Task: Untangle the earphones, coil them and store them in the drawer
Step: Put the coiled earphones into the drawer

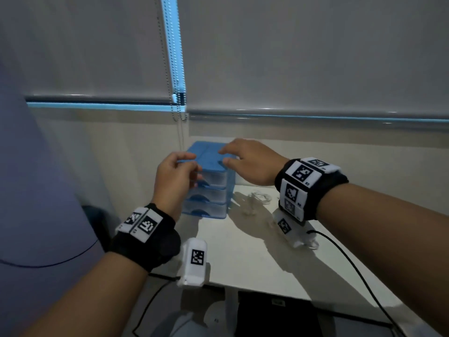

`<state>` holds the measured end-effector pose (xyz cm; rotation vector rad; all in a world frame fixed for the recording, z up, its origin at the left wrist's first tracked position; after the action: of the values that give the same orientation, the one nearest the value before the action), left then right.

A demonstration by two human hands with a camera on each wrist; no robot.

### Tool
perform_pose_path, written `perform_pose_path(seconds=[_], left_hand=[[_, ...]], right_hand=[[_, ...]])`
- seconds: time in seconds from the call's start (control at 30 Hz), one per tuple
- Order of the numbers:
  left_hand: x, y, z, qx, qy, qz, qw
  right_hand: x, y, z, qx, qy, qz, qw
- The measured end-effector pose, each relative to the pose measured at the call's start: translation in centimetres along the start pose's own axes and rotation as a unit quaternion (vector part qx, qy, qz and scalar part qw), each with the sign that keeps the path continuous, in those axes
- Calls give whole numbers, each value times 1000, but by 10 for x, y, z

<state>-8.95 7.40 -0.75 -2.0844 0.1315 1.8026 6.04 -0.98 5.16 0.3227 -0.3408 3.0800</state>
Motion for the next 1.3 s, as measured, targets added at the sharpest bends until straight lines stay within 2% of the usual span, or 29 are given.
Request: perform_pose_path(seconds=[0.17,0.3,0.43,0.6,0.87,0.97,1.13,1.3], left_hand=[[36,10,12,-40,97,87,991],[42,5,2,-31,141,132,981],[52,-3,-4,-58,189,175,964],[61,-4,-5,-94,171,151,969],[59,8,-5,-136,177,150,963],[59,18,6,-141,162,158,964],[58,34,27,-151,67,136,977],[55,41,37,-167,93,133,973]], right_hand=[[12,-10,-26,30,-7,6,999],[9,-10,-32,-20,-37,-12,999],[6,-12,-33,-46,-46,-34,997],[6,-18,-32,-54,-38,-63,996],[4,-26,-31,-44,-57,-108,992],[4,-24,-30,-46,-60,-109,991],[6,-22,-31,-38,-64,-103,992],[5,-18,-32,-37,-69,-100,992]])
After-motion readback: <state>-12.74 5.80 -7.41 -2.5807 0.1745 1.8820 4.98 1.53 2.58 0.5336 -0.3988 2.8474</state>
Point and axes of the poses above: each hand's wrist, its own y-axis away from the middle knuckle, its own z-axis out of the back of the hand, x = y × z, the point moved 6 cm from there along -y, towards the middle knuckle, and after that the axes turned 2 degrees about z, right-handed, at the moved point
